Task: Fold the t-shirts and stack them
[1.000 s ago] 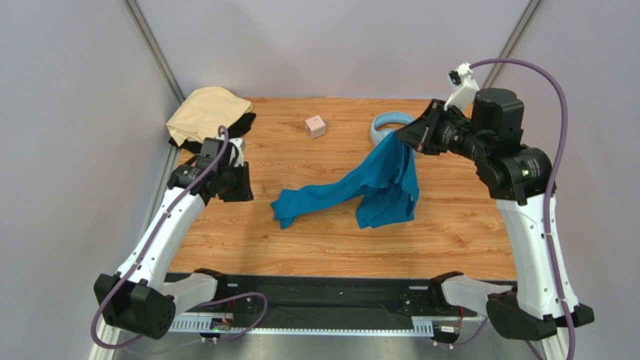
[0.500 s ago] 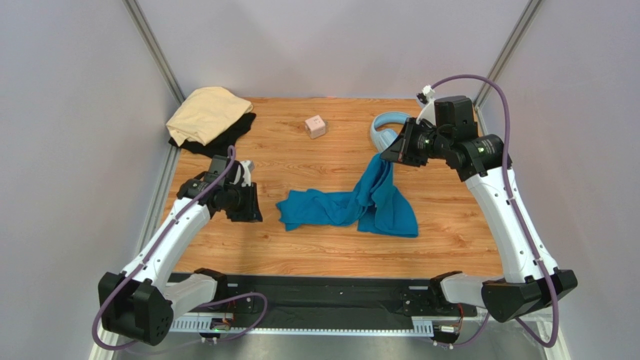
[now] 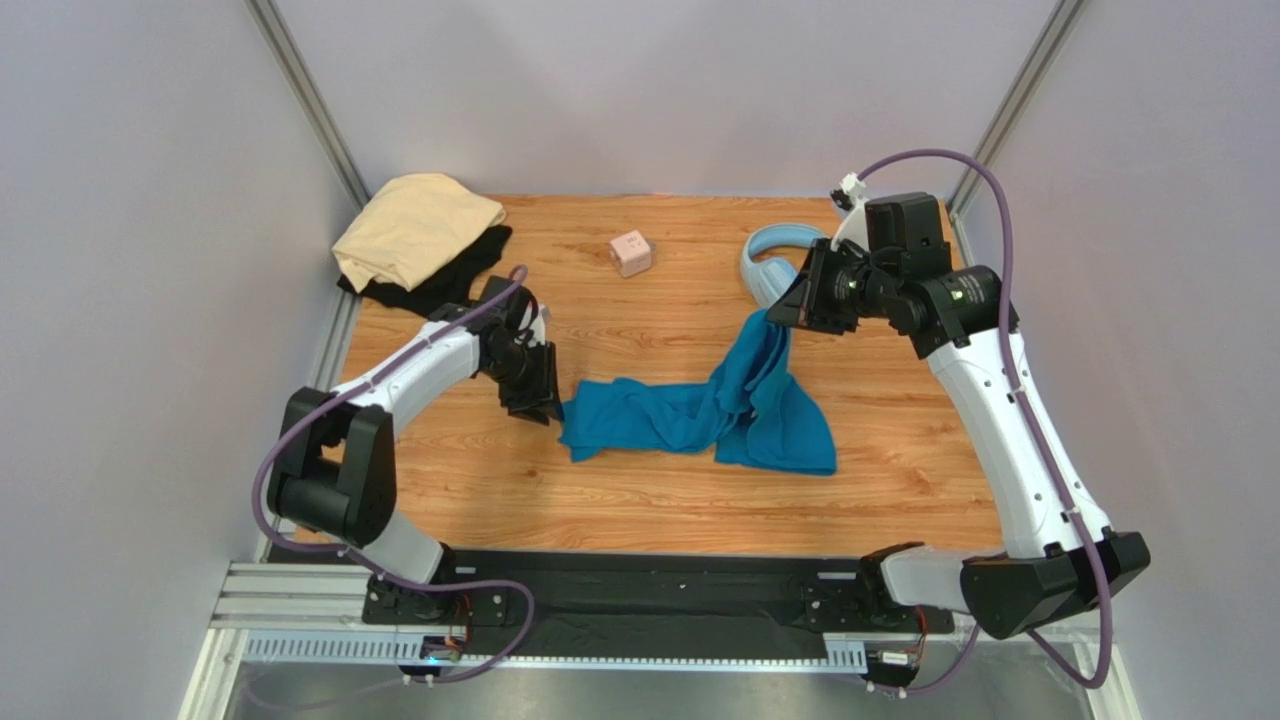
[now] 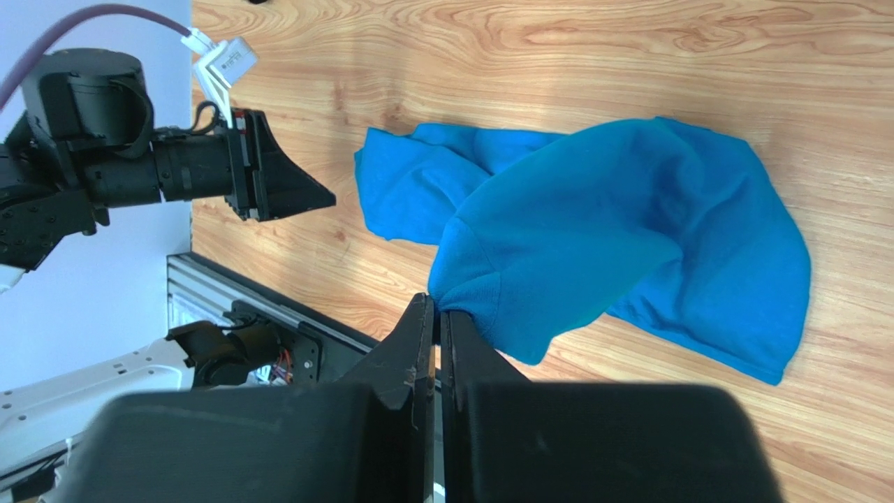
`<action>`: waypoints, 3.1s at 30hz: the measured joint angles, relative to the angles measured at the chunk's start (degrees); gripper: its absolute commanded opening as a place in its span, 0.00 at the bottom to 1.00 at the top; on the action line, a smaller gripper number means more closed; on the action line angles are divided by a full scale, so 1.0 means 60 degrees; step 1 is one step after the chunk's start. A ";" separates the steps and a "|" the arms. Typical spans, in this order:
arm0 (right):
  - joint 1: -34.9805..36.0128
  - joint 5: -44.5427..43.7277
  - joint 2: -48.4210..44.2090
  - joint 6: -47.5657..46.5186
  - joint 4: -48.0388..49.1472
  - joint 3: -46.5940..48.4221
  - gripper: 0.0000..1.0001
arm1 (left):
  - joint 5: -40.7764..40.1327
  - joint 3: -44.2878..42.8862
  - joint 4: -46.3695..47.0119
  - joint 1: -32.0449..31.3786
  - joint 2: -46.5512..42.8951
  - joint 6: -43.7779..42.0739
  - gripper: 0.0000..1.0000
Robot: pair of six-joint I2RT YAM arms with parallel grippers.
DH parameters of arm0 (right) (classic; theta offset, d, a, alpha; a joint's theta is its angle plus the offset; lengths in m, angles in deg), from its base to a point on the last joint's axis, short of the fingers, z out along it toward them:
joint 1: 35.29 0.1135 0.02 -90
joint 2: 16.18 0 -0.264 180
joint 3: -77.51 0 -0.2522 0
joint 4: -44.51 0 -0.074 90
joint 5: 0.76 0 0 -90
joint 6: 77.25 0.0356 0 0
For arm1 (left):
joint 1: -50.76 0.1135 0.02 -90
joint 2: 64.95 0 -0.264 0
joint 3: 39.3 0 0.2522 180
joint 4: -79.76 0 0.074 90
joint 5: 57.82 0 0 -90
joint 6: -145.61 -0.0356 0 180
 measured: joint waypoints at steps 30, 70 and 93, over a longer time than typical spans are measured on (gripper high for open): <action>-0.1209 0.0361 0.0645 -0.0608 -0.0215 0.0000 0.00 | 0.0714 0.0062 0.1264 -0.0543 0.2499 0.0572 0.05; -0.2401 0.0226 -0.0124 -0.0149 0.0623 0.0197 0.00 | -0.1198 -0.3683 -0.2109 -0.0477 -0.2175 -0.0120 0.06; -0.2401 0.0772 0.0670 -0.0040 0.0903 -0.0211 0.00 | 0.0769 -0.1643 -0.1348 -0.0419 -0.0783 -0.0335 0.32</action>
